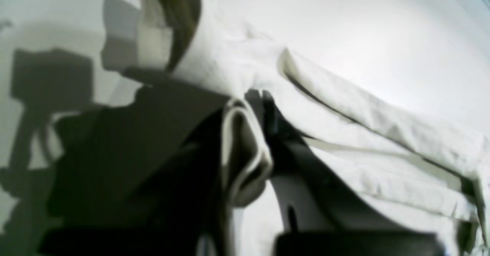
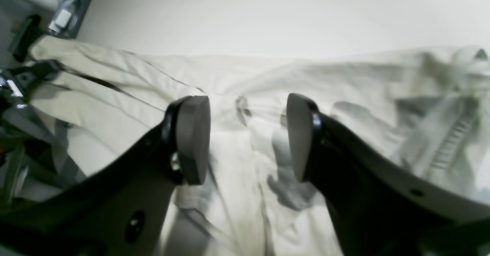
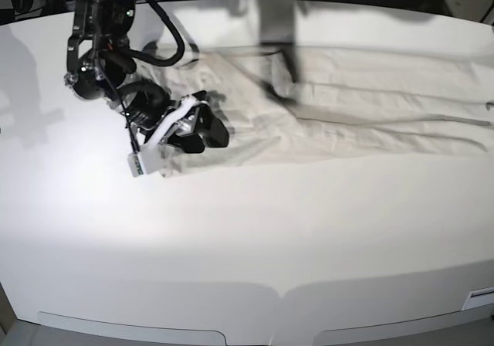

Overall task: Fold the T-shirt properly
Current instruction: 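Grasp the strip end with the left gripper and fold it toward the right gripper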

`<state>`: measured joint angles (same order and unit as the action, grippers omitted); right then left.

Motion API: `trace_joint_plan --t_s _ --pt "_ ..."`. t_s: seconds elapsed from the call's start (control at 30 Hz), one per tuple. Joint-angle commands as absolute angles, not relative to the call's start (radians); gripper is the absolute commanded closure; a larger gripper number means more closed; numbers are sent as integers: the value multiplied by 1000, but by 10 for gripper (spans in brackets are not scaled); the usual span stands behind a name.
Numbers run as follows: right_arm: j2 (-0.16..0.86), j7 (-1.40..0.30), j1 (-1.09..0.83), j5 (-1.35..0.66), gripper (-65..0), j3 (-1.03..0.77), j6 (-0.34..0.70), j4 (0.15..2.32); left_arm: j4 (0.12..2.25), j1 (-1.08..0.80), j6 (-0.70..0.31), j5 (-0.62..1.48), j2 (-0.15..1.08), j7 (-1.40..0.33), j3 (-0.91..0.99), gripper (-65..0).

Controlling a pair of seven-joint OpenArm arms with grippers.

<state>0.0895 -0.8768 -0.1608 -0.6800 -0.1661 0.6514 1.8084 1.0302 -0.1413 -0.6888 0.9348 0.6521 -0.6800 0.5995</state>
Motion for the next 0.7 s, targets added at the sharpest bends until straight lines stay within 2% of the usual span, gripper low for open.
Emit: trace_joint_plan --t_s 0.0,0.17,0.3,0.5,0.67 --pt "77 -847 -149 -680 -321 -170 660 1828 1043 -136 -698 968 686 -669 607 0" --pt "59 -810 -147 -630 -321 -170 659 1828 1045 -137 -698 1190 672 -829 607 0" --pt "64 -811 -135 -627 -321 -170 660 1828 1100 -164 -698 1351 598 -929 607 0" --pt "67 -811 -111 -628 -321 -170 659 1828 1315 -266 -698 1332 379 -894 590 0" --pt "87 -811 -100 -629 -321 -168 659 1828 1473 -313 -698 1210 223 -830 463 0"
